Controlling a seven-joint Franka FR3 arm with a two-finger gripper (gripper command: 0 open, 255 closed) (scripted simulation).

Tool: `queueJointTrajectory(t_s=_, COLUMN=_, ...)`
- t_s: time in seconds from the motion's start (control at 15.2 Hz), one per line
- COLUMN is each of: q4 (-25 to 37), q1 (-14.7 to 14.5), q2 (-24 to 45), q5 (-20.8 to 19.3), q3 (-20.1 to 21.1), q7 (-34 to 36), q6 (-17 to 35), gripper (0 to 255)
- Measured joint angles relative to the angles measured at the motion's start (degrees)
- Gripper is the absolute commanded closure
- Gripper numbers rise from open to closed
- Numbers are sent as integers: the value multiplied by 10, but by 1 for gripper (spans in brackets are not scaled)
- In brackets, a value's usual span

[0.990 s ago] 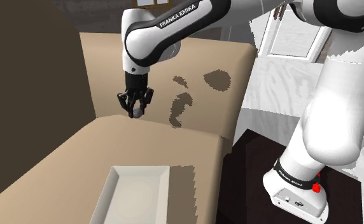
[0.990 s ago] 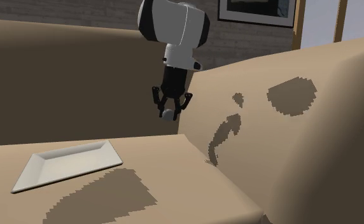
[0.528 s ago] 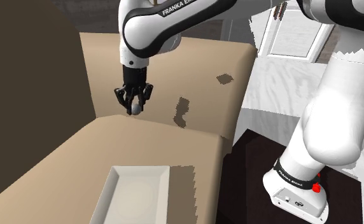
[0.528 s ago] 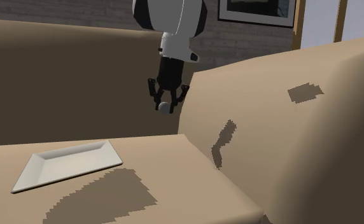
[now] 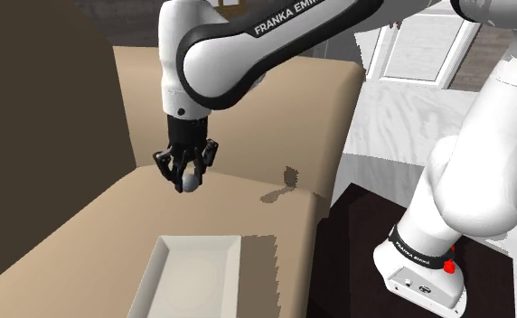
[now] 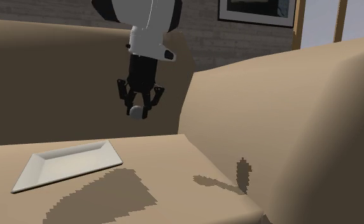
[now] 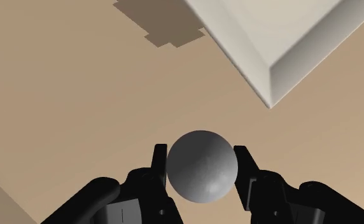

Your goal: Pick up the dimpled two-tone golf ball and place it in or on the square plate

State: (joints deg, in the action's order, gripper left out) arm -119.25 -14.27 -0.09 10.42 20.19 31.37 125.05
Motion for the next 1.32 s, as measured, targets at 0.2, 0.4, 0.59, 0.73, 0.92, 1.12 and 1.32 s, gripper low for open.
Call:
queueJointTrajectory(t_s=0.2, q4=-19, q1=-20, q2=-17, q5=3, q3=20, q7=37, q6=9, gripper=255)
queueJointTrajectory(t_s=0.4, q4=-36, q1=-40, q2=-34, q5=7, q3=42, q7=76, q6=15, gripper=255)
queueJointTrajectory(t_s=0.59, q4=-45, q1=-58, q2=-39, q5=6, q3=64, q7=116, q6=26, gripper=255)
queueJointTrajectory(t_s=0.73, q4=-49, q1=-72, q2=-39, q5=2, q3=81, q7=148, q6=35, gripper=255)
queueJointTrajectory(t_s=0.92, q4=-61, q1=-81, q2=-35, q5=0, q3=93, q7=169, q6=53, gripper=255)
queueJointTrajectory(t_s=1.12, q4=-74, q1=-83, q2=-24, q5=-4, q3=95, q7=172, q6=76, gripper=255)
queueJointTrajectory(t_s=1.32, q4=-87, q1=-83, q2=-11, q5=-9, q3=97, q7=174, q6=100, gripper=255)
